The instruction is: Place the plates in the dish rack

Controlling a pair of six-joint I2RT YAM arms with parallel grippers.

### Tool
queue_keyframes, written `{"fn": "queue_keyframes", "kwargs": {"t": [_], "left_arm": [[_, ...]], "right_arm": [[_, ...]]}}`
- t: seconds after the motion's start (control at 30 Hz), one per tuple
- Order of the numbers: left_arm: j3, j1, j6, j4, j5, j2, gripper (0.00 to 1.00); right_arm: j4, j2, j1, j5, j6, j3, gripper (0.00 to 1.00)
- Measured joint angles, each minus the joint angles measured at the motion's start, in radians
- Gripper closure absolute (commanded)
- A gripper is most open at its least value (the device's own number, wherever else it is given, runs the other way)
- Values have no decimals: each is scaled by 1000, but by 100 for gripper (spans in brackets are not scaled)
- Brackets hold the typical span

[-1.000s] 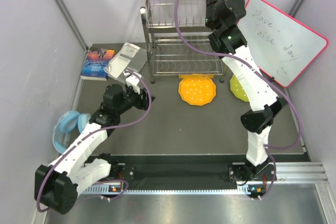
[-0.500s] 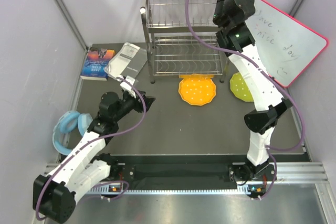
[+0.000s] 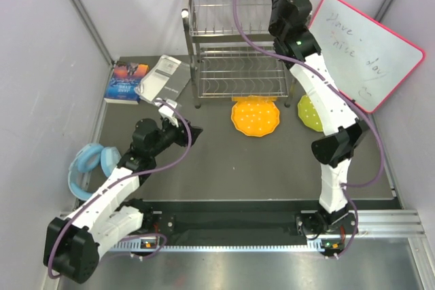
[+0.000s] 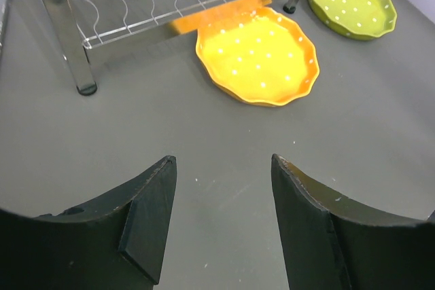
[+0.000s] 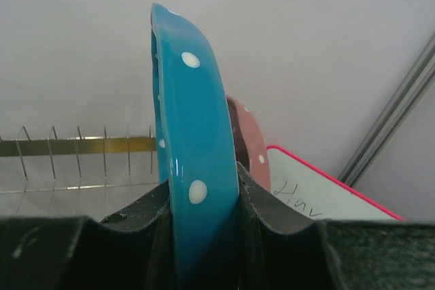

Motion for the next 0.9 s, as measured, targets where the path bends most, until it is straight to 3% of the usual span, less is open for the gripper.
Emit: {"fn": "queue_keyframes", "kwargs": {"t": [0.9], "left_arm": [[0, 0, -36, 42, -11, 95, 37]], "right_arm": [[-80, 91, -62, -59, 82, 0, 100]]}}
